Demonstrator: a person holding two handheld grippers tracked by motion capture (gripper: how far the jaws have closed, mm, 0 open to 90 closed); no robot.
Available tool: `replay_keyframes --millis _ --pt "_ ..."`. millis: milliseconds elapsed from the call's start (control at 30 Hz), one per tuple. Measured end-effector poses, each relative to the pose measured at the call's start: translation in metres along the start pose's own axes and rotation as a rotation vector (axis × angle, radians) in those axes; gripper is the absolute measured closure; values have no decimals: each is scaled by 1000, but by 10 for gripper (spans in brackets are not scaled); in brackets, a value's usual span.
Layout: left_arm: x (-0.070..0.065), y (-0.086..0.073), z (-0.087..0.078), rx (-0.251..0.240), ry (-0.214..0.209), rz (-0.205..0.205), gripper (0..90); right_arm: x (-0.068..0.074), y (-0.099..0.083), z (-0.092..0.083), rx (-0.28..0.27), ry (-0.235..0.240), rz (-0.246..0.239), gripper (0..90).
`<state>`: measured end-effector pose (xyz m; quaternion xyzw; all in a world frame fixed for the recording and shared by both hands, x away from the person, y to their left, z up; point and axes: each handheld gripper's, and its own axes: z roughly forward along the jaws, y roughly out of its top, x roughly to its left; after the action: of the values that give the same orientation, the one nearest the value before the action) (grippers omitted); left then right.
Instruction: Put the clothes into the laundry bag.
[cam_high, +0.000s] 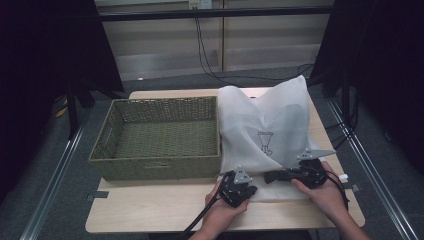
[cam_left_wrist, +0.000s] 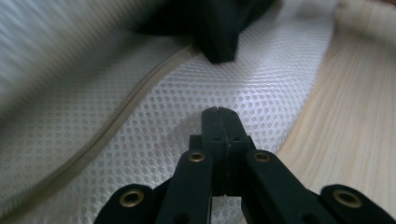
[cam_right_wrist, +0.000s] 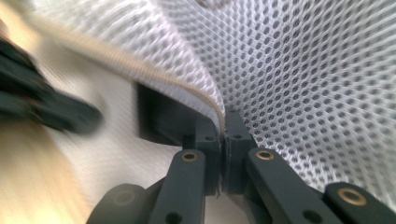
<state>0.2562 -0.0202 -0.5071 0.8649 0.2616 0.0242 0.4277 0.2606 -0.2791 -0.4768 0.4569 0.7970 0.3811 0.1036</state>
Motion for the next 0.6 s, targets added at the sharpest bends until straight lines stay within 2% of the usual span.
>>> replay_keyframes --millis 33,67,100,167,200,300,333,367,467,500,533,600 --pt "-1 0 0 4 2 1 900 -4 -2 7 37 2 21 879" --pt "-2 0 0 3 11 21 900 -13 -1 18 35 2 78 881" --pt "-2 0 0 3 11 21 900 -13 -1 18 35 2 78 881" --pt "-2 0 -1 9 10 38 900 -15 8 25 38 -51 94 881" --pt "-2 0 0 2 7 25 900 -17 20 34 32 -135 69 880" --pt "-1 0 -1 11 4 27 900 -31 35 48 19 -185 104 880" --pt "-1 0 -1 11 4 27 900 -31 35 48 19 -185 104 880" --pt "-1 0 -1 6 5 26 900 -37 39 52 14 -204 114 880" --pt "0 0 -1 12 3 28 900 -50 45 57 -31 -257 146 879" --pt "1 0 -1 6 -7 7 900 -48 46 55 -34 -256 149 880" --pt "2 0 -1 -1 -7 -6 900 -43 46 50 -47 -247 131 879" --pt "2 0 -1 -2 -7 -10 900 -29 43 35 -88 -189 78 878"
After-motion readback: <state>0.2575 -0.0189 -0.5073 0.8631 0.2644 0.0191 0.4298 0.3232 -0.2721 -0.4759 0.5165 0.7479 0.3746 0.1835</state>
